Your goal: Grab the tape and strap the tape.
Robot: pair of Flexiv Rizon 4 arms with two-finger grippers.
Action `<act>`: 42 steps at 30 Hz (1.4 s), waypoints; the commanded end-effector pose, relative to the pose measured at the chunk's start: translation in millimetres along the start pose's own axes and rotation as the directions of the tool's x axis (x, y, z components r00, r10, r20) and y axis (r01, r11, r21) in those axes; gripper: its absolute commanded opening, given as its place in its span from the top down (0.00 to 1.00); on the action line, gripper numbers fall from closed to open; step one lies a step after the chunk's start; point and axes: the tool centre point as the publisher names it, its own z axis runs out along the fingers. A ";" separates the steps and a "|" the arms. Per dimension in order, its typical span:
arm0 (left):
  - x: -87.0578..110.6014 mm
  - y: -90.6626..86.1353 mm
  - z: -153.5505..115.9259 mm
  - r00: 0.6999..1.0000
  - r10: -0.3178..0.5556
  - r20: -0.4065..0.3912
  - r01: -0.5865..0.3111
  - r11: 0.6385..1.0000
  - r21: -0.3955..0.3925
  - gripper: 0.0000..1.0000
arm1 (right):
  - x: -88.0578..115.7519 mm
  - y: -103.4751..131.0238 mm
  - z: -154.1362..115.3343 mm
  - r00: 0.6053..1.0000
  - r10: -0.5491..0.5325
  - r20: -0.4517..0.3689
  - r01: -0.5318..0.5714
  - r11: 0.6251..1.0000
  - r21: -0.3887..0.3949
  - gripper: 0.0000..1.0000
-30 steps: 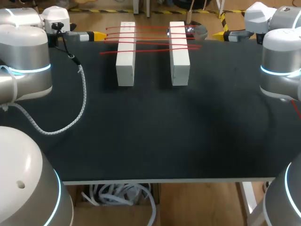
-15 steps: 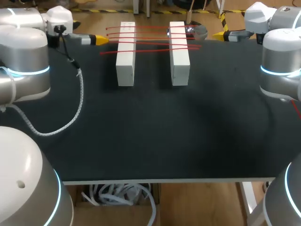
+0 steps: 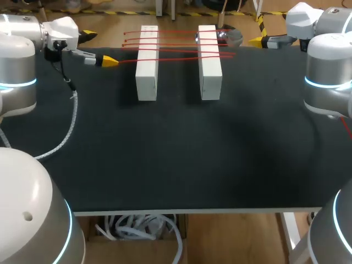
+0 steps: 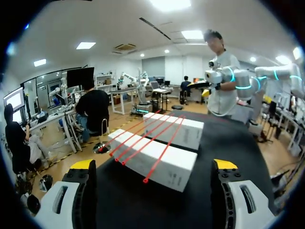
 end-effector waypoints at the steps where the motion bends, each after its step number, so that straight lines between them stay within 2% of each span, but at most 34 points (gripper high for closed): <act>1: -1.5 4.2 10.3 1.000 -0.001 -0.016 0.001 1.000 -0.011 0.58 | 0.1 0.1 0.1 1.000 0.000 0.000 0.000 1.000 0.000 0.00; 2: -0.8 4.3 10.5 1.000 0.001 -0.015 -0.002 1.000 -0.009 0.65 | 0.1 0.1 0.1 1.000 0.000 0.000 0.000 1.000 0.000 0.00; 3: 0.1 4.9 11.7 1.000 0.003 -0.019 -0.004 1.000 -0.009 0.80 | 0.1 0.1 0.1 1.000 0.000 0.000 0.000 1.000 0.000 0.00; 4: 0.5 5.8 13.2 1.000 0.002 -0.025 -0.003 1.000 -0.014 0.87 | 0.1 0.1 0.1 1.000 0.000 0.000 0.000 1.000 0.000 0.00; 5: 0.9 6.3 14.2 0.999 0.003 -0.034 -0.004 1.000 -0.010 0.85 | 0.1 0.1 0.1 1.000 0.000 0.000 0.000 1.000 0.000 0.00; 6: 1.5 6.5 15.1 0.999 0.009 -0.046 -0.009 1.000 -0.003 0.75 | 0.1 0.1 0.1 1.000 0.000 0.000 0.000 1.000 0.000 0.00; 8: 2.3 6.3 17.2 0.999 0.012 -0.050 -0.012 1.000 -0.001 0.86 | 0.1 0.1 0.1 1.000 0.000 0.000 0.000 1.000 0.000 0.00; 9: 2.2 6.3 18.0 0.999 0.012 -0.051 -0.012 1.000 0.000 0.82 | 0.1 0.1 0.1 1.000 0.000 0.000 0.000 1.000 0.000 0.00; 11: 2.1 6.0 19.6 0.998 0.016 -0.059 -0.016 1.000 0.006 0.63 | 0.1 0.1 0.1 1.000 0.000 0.000 0.000 1.000 0.000 0.00; 12: 1.9 6.1 21.0 0.997 0.019 -0.070 -0.019 1.000 0.004 0.58 | 0.1 0.1 0.1 1.000 0.000 0.000 0.000 1.000 0.000 0.00; 13: 2.0 6.4 21.9 0.997 0.022 -0.073 -0.022 1.000 0.004 0.69 | 0.1 0.1 0.1 1.000 0.000 0.000 0.000 1.000 0.000 0.00; 15: 1.9 7.1 23.4 0.996 0.021 -0.085 -0.021 1.000 0.000 0.65 | 0.1 0.1 0.1 1.000 0.000 0.000 0.000 1.000 0.000 0.00; 17: 1.5 8.1 24.4 0.995 0.024 -0.093 -0.024 1.000 -0.004 0.57 | 0.1 0.1 0.1 1.000 0.000 0.000 0.000 1.000 0.000 0.00; 18: 1.5 8.6 24.8 0.995 0.026 -0.095 -0.027 1.000 -0.004 0.66 | 0.1 0.1 0.1 1.000 0.000 0.000 0.000 1.000 0.000 0.00; 19: 1.5 9.3 25.4 0.995 0.026 -0.096 -0.027 1.000 -0.006 0.69 | 0.1 0.1 0.1 1.000 0.000 0.000 0.000 1.000 0.000 0.00; 24: 1.2 13.3 28.1 0.993 0.027 -0.118 -0.029 0.999 -0.016 0.67 | 0.1 0.1 0.1 1.000 0.000 0.000 0.000 1.000 0.000 0.00; 26: 1.5 14.5 29.1 0.992 0.030 -0.127 -0.032 0.999 -0.017 0.73 | 0.1 0.1 0.1 1.000 0.000 0.000 0.000 1.000 0.000 0.00; 30: 1.8 16.6 31.1 0.989 0.039 -0.144 -0.042 0.999 -0.020 0.69 | 0.1 0.1 0.1 1.000 0.000 0.000 0.000 1.000 0.000 0.00; 32: 1.4 18.1 32.9 0.987 0.044 -0.153 -0.047 0.999 -0.020 0.62 | 0.1 0.1 0.1 1.000 0.000 0.000 0.000 1.000 0.000 0.00; 34: 1.5 19.5 34.0 0.986 0.041 -0.163 -0.044 0.999 -0.018 0.69 | 0.1 0.1 0.1 1.000 0.000 0.000 0.000 1.000 0.000 0.00; 35: 1.4 20.5 35.1 0.986 0.041 -0.163 -0.045 0.999 -0.020 0.69 | 0.1 0.1 0.1 1.000 0.000 0.000 0.000 1.000 0.000 0.00; 41: 1.3 27.1 40.4 0.982 0.039 -0.184 -0.044 0.999 -0.022 0.59 | 0.1 0.1 0.1 1.000 0.000 0.000 0.000 1.000 0.000 0.00; 42: 1.3 27.9 41.2 0.981 0.038 -0.192 -0.042 0.999 -0.021 0.62 | 0.1 0.1 0.1 1.000 0.000 0.000 0.000 1.000 0.000 0.00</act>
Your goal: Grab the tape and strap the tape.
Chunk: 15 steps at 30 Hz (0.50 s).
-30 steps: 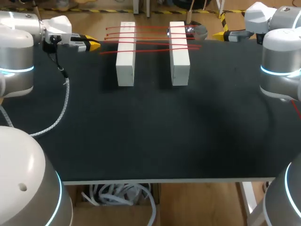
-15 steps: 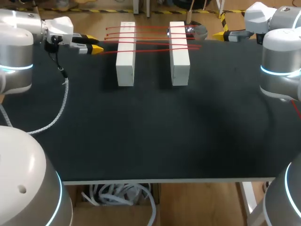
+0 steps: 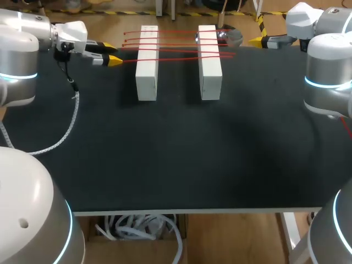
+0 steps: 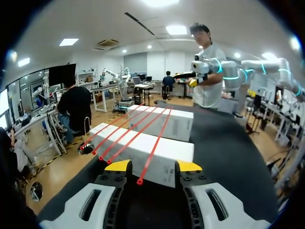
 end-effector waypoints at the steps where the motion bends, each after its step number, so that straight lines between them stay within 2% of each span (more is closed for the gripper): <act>1: -5.6 5.2 6.3 1.000 0.000 -0.021 0.000 1.000 0.005 0.66 | 0.0 0.0 0.0 1.000 0.000 0.000 0.000 1.000 0.000 0.00; 3: -6.1 6.6 8.9 1.000 0.002 -0.028 -0.002 1.000 0.006 0.63 | 0.0 0.0 0.0 1.000 0.000 0.000 0.000 1.000 0.000 0.00; 5: -6.8 7.3 11.6 1.000 0.007 -0.028 -0.007 1.000 0.010 0.73 | 0.0 0.0 0.0 1.000 0.000 0.000 0.000 1.000 0.000 0.00; 6: -7.3 7.5 12.4 1.000 0.007 -0.027 -0.006 1.000 0.010 0.73 | 0.0 0.0 0.0 1.000 0.000 0.000 0.000 1.000 0.000 0.00; 9: -8.4 8.6 14.9 0.999 0.005 -0.033 -0.004 1.000 0.020 0.60 | 0.0 0.0 0.0 1.000 0.000 0.000 0.000 1.000 0.000 0.00; 11: -8.9 10.4 16.5 0.999 0.010 -0.036 -0.009 1.000 0.019 0.67 | 0.0 0.0 0.0 1.000 0.000 0.000 0.000 1.000 0.000 0.00; 15: -10.8 13.7 19.4 0.999 0.011 -0.039 -0.010 1.000 0.018 0.63 | 0.0 0.0 0.0 1.000 0.000 0.000 0.000 1.000 0.000 0.00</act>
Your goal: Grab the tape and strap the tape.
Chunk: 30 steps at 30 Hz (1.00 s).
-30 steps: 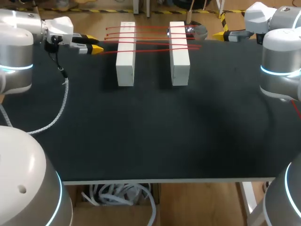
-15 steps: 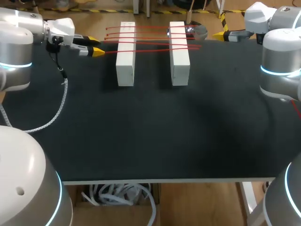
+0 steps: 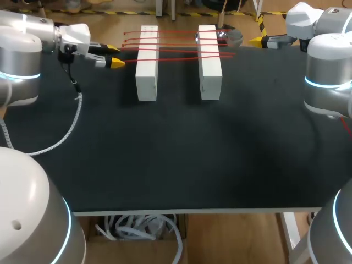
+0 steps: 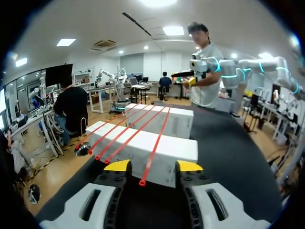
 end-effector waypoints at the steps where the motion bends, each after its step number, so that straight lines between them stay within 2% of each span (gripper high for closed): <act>1: -5.9 5.1 5.2 1.000 0.005 -0.005 -0.004 1.000 0.005 0.65 | 0.0 0.0 0.0 1.000 0.000 0.000 0.000 1.000 0.000 0.00; 5: -7.6 7.7 8.4 1.000 0.003 -0.005 -0.003 1.000 0.011 0.61 | 0.0 0.0 0.0 1.000 0.000 0.000 0.000 1.000 0.000 0.00; 9: -7.9 10.1 12.2 1.000 0.008 -0.012 -0.008 1.000 0.012 0.61 | 0.0 0.0 0.0 1.000 0.000 0.000 0.000 1.000 0.000 0.00; 11: -8.7 10.9 13.3 1.000 0.008 -0.012 -0.008 1.000 0.015 0.66 | 0.0 0.0 0.0 1.000 0.000 0.000 0.000 1.000 0.000 0.00; 20: -11.1 15.9 17.6 0.999 0.014 -0.047 -0.012 0.999 0.040 0.65 | 0.0 0.0 0.0 1.000 0.000 0.000 0.000 1.000 0.000 0.00; 22: -11.3 16.8 18.1 0.998 0.023 -0.056 -0.020 0.999 0.045 0.69 | 0.0 0.0 0.0 1.000 0.000 0.000 0.000 1.000 0.000 0.00; 27: -12.2 19.7 18.4 0.997 0.018 -0.071 -0.015 0.998 0.053 0.64 | 0.0 0.0 0.0 1.000 0.000 0.000 0.000 1.000 0.000 0.00; 28: -13.0 20.1 18.2 0.997 0.017 -0.071 -0.013 0.998 0.054 0.67 | 0.0 0.0 0.0 1.000 0.000 0.000 0.000 1.000 0.000 0.00; 30: -13.8 20.8 18.4 0.997 0.013 -0.073 -0.009 0.998 0.056 0.65 | 0.0 0.0 0.0 1.000 0.000 0.000 0.000 1.000 0.000 0.00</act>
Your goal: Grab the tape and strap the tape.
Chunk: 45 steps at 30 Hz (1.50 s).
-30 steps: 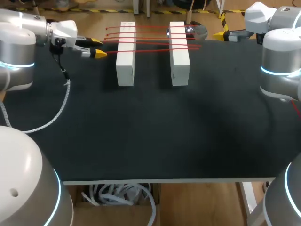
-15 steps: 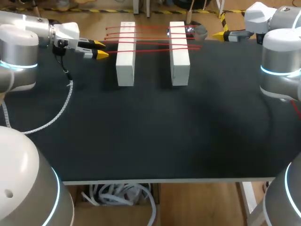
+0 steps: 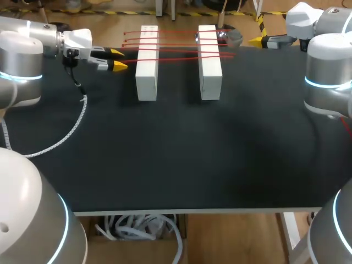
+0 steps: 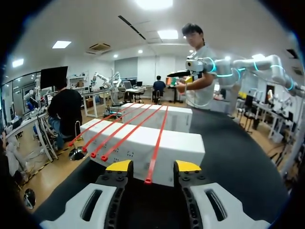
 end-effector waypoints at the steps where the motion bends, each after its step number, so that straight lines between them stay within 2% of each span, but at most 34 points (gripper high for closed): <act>1: -6.5 4.2 1.5 1.000 -0.005 -0.013 0.005 1.000 0.009 0.63 | 0.0 0.0 0.0 1.000 0.000 0.000 0.000 1.000 0.000 0.00; 2: -6.9 4.4 1.4 1.000 -0.005 -0.012 0.005 1.000 0.009 0.58 | 0.0 0.0 0.0 1.000 0.000 0.000 0.000 1.000 0.000 0.00; 5: -8.6 6.1 1.0 1.000 -0.006 -0.012 0.006 1.000 0.009 0.62 | 0.0 0.0 0.0 1.000 0.000 0.000 0.000 1.000 0.000 0.00; 12: -11.1 8.7 -0.3 1.000 -0.008 -0.012 0.008 1.000 0.006 0.60 | 0.0 0.0 0.0 1.000 0.000 0.000 0.000 1.000 0.000 0.00; 19: -12.8 9.7 -1.7 1.000 -0.010 -0.014 0.010 1.000 0.007 0.67 | 0.0 0.0 0.0 1.000 0.000 0.000 0.000 1.000 0.000 0.00; 34: -11.4 10.3 -6.7 1.000 -0.019 -0.017 0.019 1.000 0.012 0.67 | 0.0 0.0 0.0 1.000 0.000 0.000 0.000 1.000 0.000 0.00; 36: -11.2 10.6 -6.9 1.000 -0.019 -0.018 0.019 1.000 0.011 0.76 | 0.0 0.0 0.0 1.000 0.000 0.000 0.000 1.000 0.000 0.00; 40: -11.6 10.9 -7.6 1.000 -0.022 -0.015 0.023 1.000 0.011 0.77 | 0.0 0.0 0.0 1.000 0.000 0.000 0.000 1.000 0.000 0.00; 45: -12.5 11.4 -8.3 1.000 -0.023 -0.013 0.023 1.000 0.011 0.85 | 0.0 0.0 0.0 1.000 0.000 0.000 0.000 1.000 0.000 0.00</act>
